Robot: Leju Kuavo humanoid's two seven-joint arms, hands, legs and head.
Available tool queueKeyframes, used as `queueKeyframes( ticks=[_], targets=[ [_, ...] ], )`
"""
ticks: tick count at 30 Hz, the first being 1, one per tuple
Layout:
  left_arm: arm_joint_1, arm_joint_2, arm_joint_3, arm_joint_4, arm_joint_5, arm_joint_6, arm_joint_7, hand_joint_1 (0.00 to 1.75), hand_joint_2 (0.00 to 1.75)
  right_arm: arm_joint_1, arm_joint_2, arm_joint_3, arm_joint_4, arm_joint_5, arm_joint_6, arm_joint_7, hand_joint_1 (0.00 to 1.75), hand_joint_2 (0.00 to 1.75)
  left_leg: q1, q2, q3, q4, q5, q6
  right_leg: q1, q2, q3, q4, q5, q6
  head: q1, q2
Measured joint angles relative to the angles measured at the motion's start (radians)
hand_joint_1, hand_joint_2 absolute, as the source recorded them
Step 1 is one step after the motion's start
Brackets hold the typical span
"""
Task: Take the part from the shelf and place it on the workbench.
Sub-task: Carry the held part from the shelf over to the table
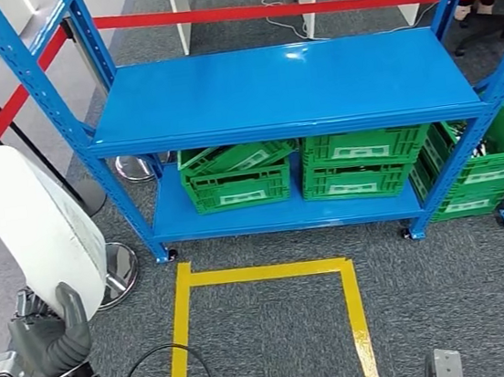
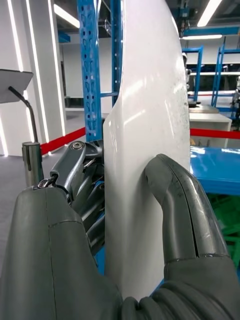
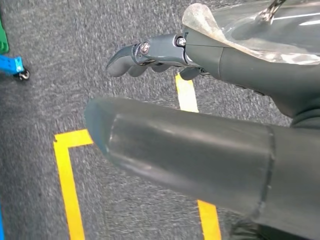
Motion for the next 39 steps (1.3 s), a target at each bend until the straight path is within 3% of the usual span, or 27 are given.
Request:
queueKeyframes(
  ticks=[1, 2, 3, 4, 6, 8, 10, 12, 14, 16, 17, 18, 20, 21, 23, 26, 28, 30, 31, 32, 33, 34, 36, 37, 39],
  targets=[
    [0.000, 0.001, 0.000, 0.000, 0.001, 0.000, 0.000, 1.75, 1.75, 0.001, 0.001, 0.002, 0.000, 0.000, 0.001, 0.000, 0.00, 0.00, 0.004, 0.000, -0.007, 0.050, -0.015, -0.005, 0.000, -0.007, -0.006, 0.003, 0.004, 0.001, 0.000, 0.000],
    [0.000, 0.002, 0.000, 0.000, 0.001, 0.000, 0.000, 1.75, 1.75, 0.002, 0.001, 0.003, 0.000, 0.000, 0.001, 0.000, 0.00, 0.00, 0.007, 0.000, -0.001, 0.066, -0.009, -0.008, 0.000, -0.014, -0.010, 0.006, 0.006, 0.002, 0.000, 0.000],
    [0.000, 0.002, 0.000, 0.000, 0.002, -0.001, 0.000, 1.75, 1.75, 0.003, 0.001, 0.004, 0.000, 0.001, 0.002, 0.000, 0.00, 0.00, 0.011, 0.002, 0.023, 0.041, 0.013, -0.009, -0.001, -0.022, -0.012, 0.010, 0.008, 0.004, 0.000, 0.000],
    [0.000, 0.003, 0.000, 0.000, 0.002, -0.002, 0.000, 1.75, 1.75, 0.003, 0.002, 0.005, 0.000, 0.001, 0.002, 0.000, 0.00, 0.00, 0.013, 0.010, 0.062, -0.018, 0.046, -0.009, -0.002, -0.030, -0.013, 0.015, 0.008, 0.007, 0.000, 0.000],
    [0.000, 0.005, 0.000, 0.000, 0.003, -0.003, 0.000, 1.75, 1.75, 0.002, 0.003, 0.009, 0.000, 0.000, 0.001, -0.001, 0.00, 0.00, 0.008, 0.043, 0.132, -0.140, 0.085, -0.001, 0.000, -0.046, -0.022, 0.023, 0.006, 0.016, 0.000, 0.000],
    [0.000, 0.006, 0.000, 0.000, 0.003, -0.003, 0.000, 1.75, 1.75, 0.002, 0.004, 0.011, 0.000, -0.001, 0.002, -0.001, 0.00, 0.00, -0.002, 0.063, 0.147, -0.183, 0.087, 0.013, 0.003, -0.062, -0.027, 0.027, 0.006, 0.029, 0.000, 0.000],
    [0.001, 0.007, 0.001, 0.000, 0.003, -0.003, 0.000, 1.75, 1.75, 0.001, 0.005, 0.012, -0.001, -0.001, 0.002, -0.002, 0.00, 0.00, -0.002, 0.046, 0.142, -0.196, 0.086, 0.026, 0.003, -0.075, -0.028, 0.031, 0.004, 0.040, 0.001, 0.000],
    [0.000, 0.007, 0.001, -0.001, 0.003, -0.003, 0.000, 1.75, 1.75, -0.001, 0.007, 0.013, -0.002, -0.002, 0.001, -0.003, 0.00, 0.00, 0.003, 0.025, 0.140, -0.211, 0.087, 0.040, 0.001, -0.044, -0.050, 0.066, -0.025, 0.048, 0.004, 0.000],
    [-0.002, 0.007, 0.001, -0.001, 0.002, -0.003, 0.000, 1.75, 1.75, -0.001, 0.007, 0.014, -0.003, -0.002, 0.001, -0.004, 0.00, 0.00, 0.003, 0.006, 0.134, -0.216, 0.094, 0.052, 0.000, 0.008, -0.105, 0.180, -0.085, 0.050, 0.010, 0.000],
    [-0.002, 0.007, 0.001, -0.001, 0.002, -0.003, 0.000, 1.75, 1.75, 0.001, 0.007, 0.014, -0.002, -0.002, -0.002, -0.004, 0.00, 0.00, -0.002, -0.016, 0.128, -0.215, 0.099, 0.058, 0.001, 0.024, -0.170, 0.308, -0.126, 0.049, 0.011, 0.000],
    [-0.001, 0.007, 0.001, -0.001, 0.002, -0.003, 0.000, 1.75, 1.75, 0.002, 0.007, 0.014, -0.002, 0.000, -0.004, -0.005, 0.00, 0.00, -0.004, -0.028, 0.126, -0.215, 0.101, 0.060, 0.002, 0.027, -0.184, 0.331, -0.120, 0.047, 0.011, 0.000],
    [0.000, 0.008, 0.001, -0.001, 0.001, -0.003, 0.000, 1.75, 1.75, 0.003, 0.007, 0.014, -0.002, 0.002, -0.007, -0.006, 0.00, 0.00, -0.007, -0.040, 0.126, -0.214, 0.102, 0.060, 0.002, 0.030, -0.178, 0.313, -0.094, 0.043, 0.010, 0.000],
    [0.001, 0.008, 0.001, -0.001, 0.000, 0.000, 0.000, 1.75, 1.75, 0.002, 0.007, 0.016, -0.002, 0.008, -0.014, -0.012, 0.00, 0.00, -0.010, -0.057, 0.125, -0.210, 0.104, 0.060, 0.003, 0.039, -0.124, 0.190, -0.018, 0.035, 0.011, 0.000],
    [0.001, 0.008, 0.001, -0.001, -0.002, 0.002, 0.000, 1.75, 1.75, 0.001, 0.007, 0.017, -0.002, 0.009, -0.021, -0.018, 0.00, 0.00, -0.013, -0.064, 0.123, -0.205, 0.104, 0.058, 0.003, 0.045, -0.096, 0.127, 0.006, 0.032, 0.011, 0.000],
    [0.001, 0.008, 0.001, -0.001, -0.007, 0.007, 0.000, 1.75, 1.75, -0.003, 0.007, 0.019, -0.003, 0.008, -0.035, -0.032, 0.00, 0.00, -0.015, -0.073, 0.112, -0.197, 0.107, 0.052, 0.004, 0.051, -0.069, 0.064, 0.018, 0.026, 0.010, 0.000],
    [0.002, 0.009, 0.001, -0.001, -0.012, 0.016, 0.000, 1.75, 1.75, -0.005, 0.011, 0.022, -0.007, 0.006, -0.075, -0.038, 0.00, 0.00, -0.015, -0.069, 0.097, -0.188, 0.107, 0.035, 0.002, 0.048, -0.070, 0.055, 0.024, 0.013, 0.009, 0.000],
    [0.001, 0.009, 0.001, -0.002, -0.014, 0.021, 0.000, 1.75, 1.75, -0.004, 0.014, 0.025, -0.012, 0.012, -0.115, -0.036, 0.00, 0.00, -0.013, -0.044, 0.076, -0.132, 0.066, 0.023, -0.002, 0.042, -0.072, 0.051, 0.031, 0.004, 0.004, 0.000],
    [0.000, 0.009, 0.001, -0.002, -0.016, 0.024, 0.000, 1.75, 1.75, -0.003, 0.017, 0.028, -0.016, 0.017, -0.138, -0.033, 0.00, 0.00, -0.007, -0.023, 0.029, -0.005, -0.006, 0.010, -0.002, 0.034, -0.074, 0.052, 0.033, 0.002, -0.001, 0.000],
    [0.000, 0.009, 0.001, -0.002, -0.016, 0.025, 0.000, 1.75, 1.75, -0.002, 0.017, 0.028, -0.016, 0.018, -0.144, -0.031, 0.00, 0.00, -0.003, -0.019, 0.007, 0.055, -0.031, 0.006, -0.002, 0.029, -0.076, 0.052, 0.033, 0.002, -0.001, 0.000],
    [0.000, 0.009, 0.001, -0.002, -0.016, 0.025, 0.000, 1.75, 1.75, -0.001, 0.018, 0.029, -0.016, 0.019, -0.150, -0.029, 0.00, 0.00, 0.000, -0.018, -0.003, 0.086, -0.038, 0.003, -0.002, 0.024, -0.077, 0.053, 0.033, 0.002, -0.001, 0.000],
    [0.000, 0.009, 0.001, -0.002, -0.016, 0.025, 0.000, 1.75, 1.75, -0.001, 0.018, 0.029, -0.016, 0.017, -0.156, -0.027, 0.00, 0.00, 0.003, -0.018, 0.006, 0.078, -0.025, 0.002, -0.002, 0.020, -0.077, 0.054, 0.033, 0.002, -0.001, 0.000],
    [0.000, 0.009, 0.001, -0.002, -0.015, 0.025, 0.000, 1.75, 1.75, -0.002, 0.019, 0.030, -0.016, 0.013, -0.160, -0.025, 0.00, 0.00, 0.005, -0.017, 0.033, 0.031, 0.006, 0.002, -0.002, 0.017, -0.076, 0.054, 0.033, 0.003, -0.001, 0.000],
    [0.000, 0.009, 0.001, -0.002, -0.015, 0.025, 0.000, 1.75, 1.75, -0.004, 0.022, 0.031, -0.016, 0.002, -0.159, -0.024, 0.00, 0.00, 0.005, -0.014, 0.104, -0.109, 0.067, 0.007, -0.001, 0.014, -0.075, 0.055, 0.033, 0.007, -0.001, 0.000],
    [-0.001, 0.009, 0.001, -0.002, -0.015, 0.025, 0.000, 1.75, 1.75, -0.005, 0.023, 0.033, -0.016, -0.003, -0.154, -0.026, 0.00, 0.00, 0.003, -0.012, 0.129, -0.161, 0.082, 0.011, 0.001, 0.013, -0.077, 0.056, 0.034, 0.012, -0.001, 0.000],
    [-0.001, 0.010, 0.001, -0.004, -0.012, 0.025, 0.000, 1.75, 1.75, -0.005, 0.024, 0.036, -0.016, -0.012, -0.141, -0.036, 0.00, 0.00, -0.001, -0.011, 0.139, -0.195, 0.080, 0.020, 0.003, 0.011, -0.084, 0.056, 0.037, 0.023, 0.000, 0.000]
  ],
)
